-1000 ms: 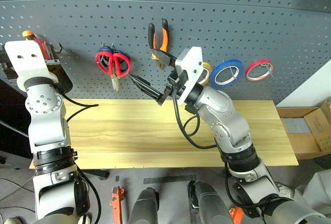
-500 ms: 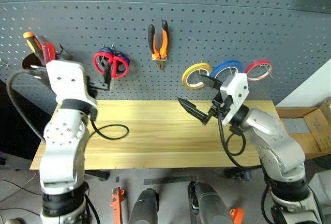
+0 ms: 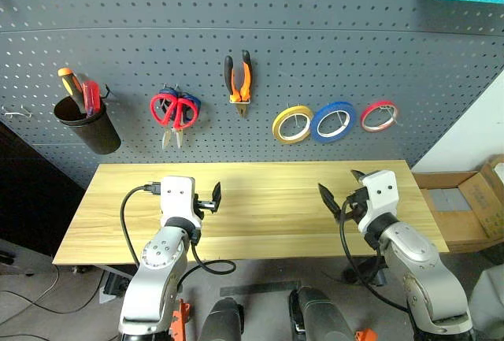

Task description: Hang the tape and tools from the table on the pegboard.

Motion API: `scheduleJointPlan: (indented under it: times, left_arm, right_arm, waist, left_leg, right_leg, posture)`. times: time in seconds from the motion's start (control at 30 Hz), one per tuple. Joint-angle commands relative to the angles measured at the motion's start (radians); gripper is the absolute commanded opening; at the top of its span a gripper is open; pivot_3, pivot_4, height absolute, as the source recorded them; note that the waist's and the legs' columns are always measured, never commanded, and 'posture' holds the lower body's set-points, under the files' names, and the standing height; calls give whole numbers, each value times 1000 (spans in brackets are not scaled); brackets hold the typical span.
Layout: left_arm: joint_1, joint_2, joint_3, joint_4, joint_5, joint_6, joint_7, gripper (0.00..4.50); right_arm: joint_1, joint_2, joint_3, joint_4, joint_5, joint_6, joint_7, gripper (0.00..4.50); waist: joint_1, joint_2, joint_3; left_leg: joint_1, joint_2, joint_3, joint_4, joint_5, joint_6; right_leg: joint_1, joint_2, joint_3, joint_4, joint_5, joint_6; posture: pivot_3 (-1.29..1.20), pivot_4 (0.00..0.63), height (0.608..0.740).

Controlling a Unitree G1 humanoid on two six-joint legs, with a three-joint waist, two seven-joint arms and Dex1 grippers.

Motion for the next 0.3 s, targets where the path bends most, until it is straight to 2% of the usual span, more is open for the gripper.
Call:
scheduleJointPlan:
  times: [0.03, 0.3]
  left_arm:
    - [-58, 13, 32, 75, -5, -34, -18, 4486]
    - [-73, 3, 53, 213, -29, -63, -76, 4486]
  right_arm:
    - [-2, 30, -54, 46, -8, 19, -56, 4500]
    - [57, 91, -73, 118, -11, 18, -93, 4500]
  waist:
    - [2, 1, -4]
    - [3, 7, -36]
  left_leg:
    - [0, 0, 0, 0, 0, 0]
    - [-2, -1, 0, -7, -1, 1]
  right_leg:
    - [0, 0, 0, 0, 1, 1]
    - [-1, -1, 0, -9, 3, 5]
  posture:
    - [-20, 143, 740]
    - [-24, 106, 740]
